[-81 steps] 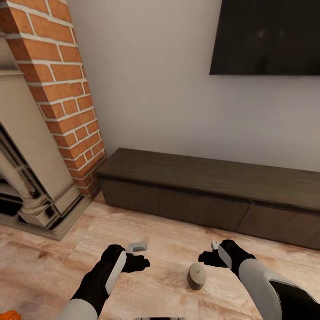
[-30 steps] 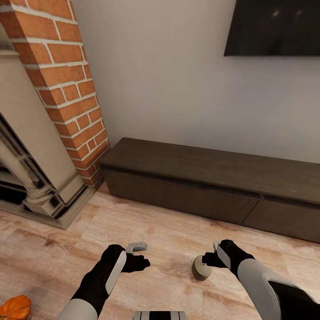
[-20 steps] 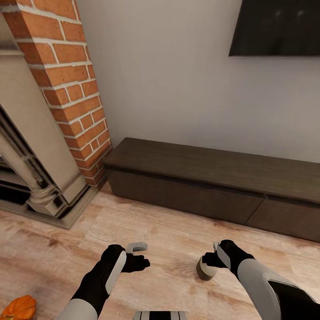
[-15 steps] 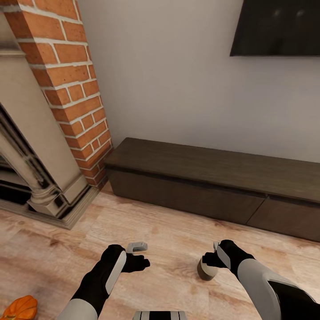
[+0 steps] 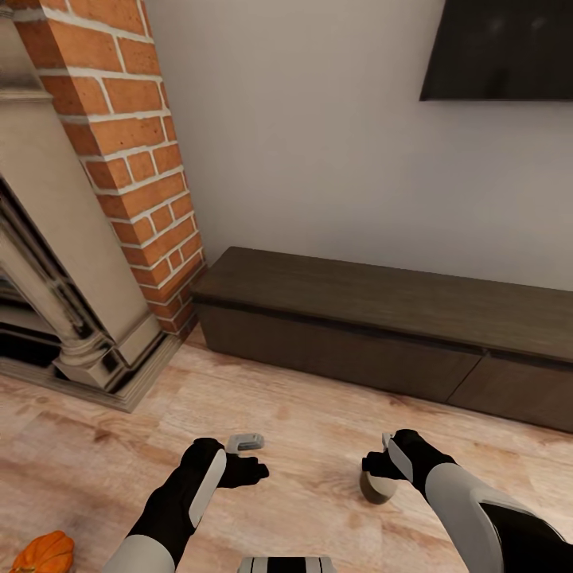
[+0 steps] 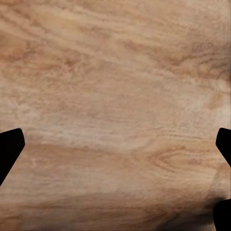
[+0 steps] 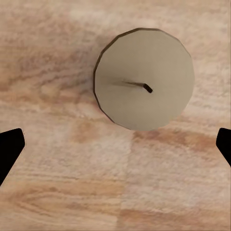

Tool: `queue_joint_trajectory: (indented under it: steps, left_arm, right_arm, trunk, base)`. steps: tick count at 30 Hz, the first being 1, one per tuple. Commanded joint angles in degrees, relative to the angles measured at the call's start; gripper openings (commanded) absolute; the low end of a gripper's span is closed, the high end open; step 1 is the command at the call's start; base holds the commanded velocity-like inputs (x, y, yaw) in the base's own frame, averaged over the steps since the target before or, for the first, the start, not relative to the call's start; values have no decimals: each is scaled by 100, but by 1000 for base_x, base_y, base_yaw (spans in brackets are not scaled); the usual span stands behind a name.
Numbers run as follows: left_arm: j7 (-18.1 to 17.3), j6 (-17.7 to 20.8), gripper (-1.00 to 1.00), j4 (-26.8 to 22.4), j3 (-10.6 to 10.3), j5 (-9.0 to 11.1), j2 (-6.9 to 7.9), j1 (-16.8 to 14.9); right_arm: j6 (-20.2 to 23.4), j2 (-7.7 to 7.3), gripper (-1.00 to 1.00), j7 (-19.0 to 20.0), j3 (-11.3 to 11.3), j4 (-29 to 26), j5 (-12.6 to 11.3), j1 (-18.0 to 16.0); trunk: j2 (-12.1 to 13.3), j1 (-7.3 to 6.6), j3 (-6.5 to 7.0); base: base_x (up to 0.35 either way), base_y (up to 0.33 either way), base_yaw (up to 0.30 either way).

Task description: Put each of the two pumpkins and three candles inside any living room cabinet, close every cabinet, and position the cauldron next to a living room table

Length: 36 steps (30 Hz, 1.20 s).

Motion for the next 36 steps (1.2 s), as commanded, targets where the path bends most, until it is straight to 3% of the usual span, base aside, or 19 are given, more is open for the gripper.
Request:
queue_joint_trajectory:
  steps: [1,25,36]
  left_arm:
    - [43,20,100,-5,-7,51,0,-2]
    - [29,20,100,-22,-7,51,-6,-2]
    - [32,20,100,-22,-7,52,-6,-2]
  right_arm:
    - [28,3,100,0,-49,-9,57,-2]
    - [-6,1,100,-1,-58,-9,62,-2]
    - [-6,-5,100,-1,-58,-9,60,1]
  trunk:
    - [-2,-1,-4]
    - [-2,-1,-4]
    - [-16,27,-248]
  base:
    - [19,72,0]
    - [2,7,0]
    - [0,0,0]
